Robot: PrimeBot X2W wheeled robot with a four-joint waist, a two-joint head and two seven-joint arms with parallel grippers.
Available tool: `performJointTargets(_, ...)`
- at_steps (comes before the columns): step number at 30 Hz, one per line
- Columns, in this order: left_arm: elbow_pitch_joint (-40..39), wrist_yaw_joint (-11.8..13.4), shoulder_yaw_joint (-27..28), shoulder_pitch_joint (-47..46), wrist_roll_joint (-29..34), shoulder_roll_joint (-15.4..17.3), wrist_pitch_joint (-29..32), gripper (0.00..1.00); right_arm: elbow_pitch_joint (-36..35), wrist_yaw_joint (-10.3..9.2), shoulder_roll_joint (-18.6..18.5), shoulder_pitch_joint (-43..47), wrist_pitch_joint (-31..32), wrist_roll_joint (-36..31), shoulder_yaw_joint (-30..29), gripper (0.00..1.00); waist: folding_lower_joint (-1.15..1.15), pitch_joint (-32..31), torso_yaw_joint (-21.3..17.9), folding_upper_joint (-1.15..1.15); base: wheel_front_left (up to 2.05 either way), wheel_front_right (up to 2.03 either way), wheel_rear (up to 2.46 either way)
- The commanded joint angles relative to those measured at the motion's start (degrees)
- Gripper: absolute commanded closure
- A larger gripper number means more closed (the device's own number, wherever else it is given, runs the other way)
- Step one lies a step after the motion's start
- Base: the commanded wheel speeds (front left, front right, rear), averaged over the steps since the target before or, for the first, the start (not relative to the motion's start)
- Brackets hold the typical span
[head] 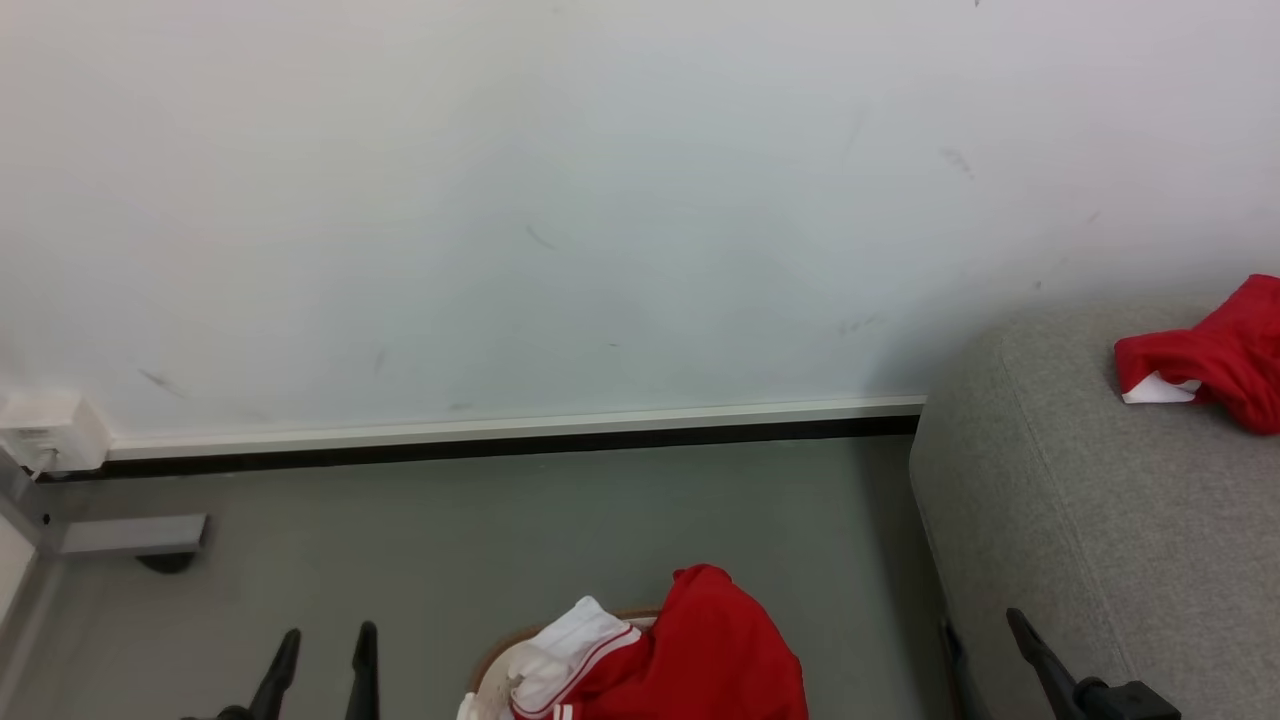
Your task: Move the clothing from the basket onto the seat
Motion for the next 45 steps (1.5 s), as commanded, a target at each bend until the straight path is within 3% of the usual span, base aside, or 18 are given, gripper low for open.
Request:
performJointTargets(1,-0.1,-0.2,0.4,-0.1,0.9,0.0,0.0,0.0,0.1,-0.17,-0.1,-0.3,-0.1,0.1,-0.2,0.0,0.0,0.1,-0.4,0.0,0.0,0.0,0.0)
performJointTargets(13,1.3,-0.4,0.3,-1.9,1.7,0.2,0.0,0.0,-2.7,-0.17,-0.1,-2.5,-0.2,-1.4,0.1,0.0,0.0,2.2,-6.4,0.0,0.0,0.0,0.0)
performJointTargets(19,9.3,-0.4,-3.4,-6.0,3.2,2.3,0.4,0.0,-5.1,-0.17,-0.1,-4.0,-0.2,-2.2,1.0,0.0,0.0,5.5,-11.3,0.0,0.0,0.0,0.0)
performJointTargets(28,22.3,-0.4,-12.7,-16.7,3.5,7.4,10.0,0.0,-9.9,-0.17,-0.1,-7.8,-0.1,-0.3,2.4,0.0,0.0,15.1,-18.0,0.0,0.0,0.0,0.0)
performJointTargets(35,30.6,-0.4,-15.4,-23.0,3.9,11.0,17.2,0.0,-13.4,-0.17,-0.1,-10.5,-0.2,2.3,3.4,0.0,0.0,23.1,-22.1,0.0,0.0,0.0,0.0)
performJointTargets(45,38.2,-0.4,-18.0,-30.9,4.4,14.4,21.3,0.0,-17.7,-0.17,-0.1,-13.1,-0.1,5.7,3.9,0.0,0.0,32.7,-23.9,0.0,0.0,0.0,0.0)
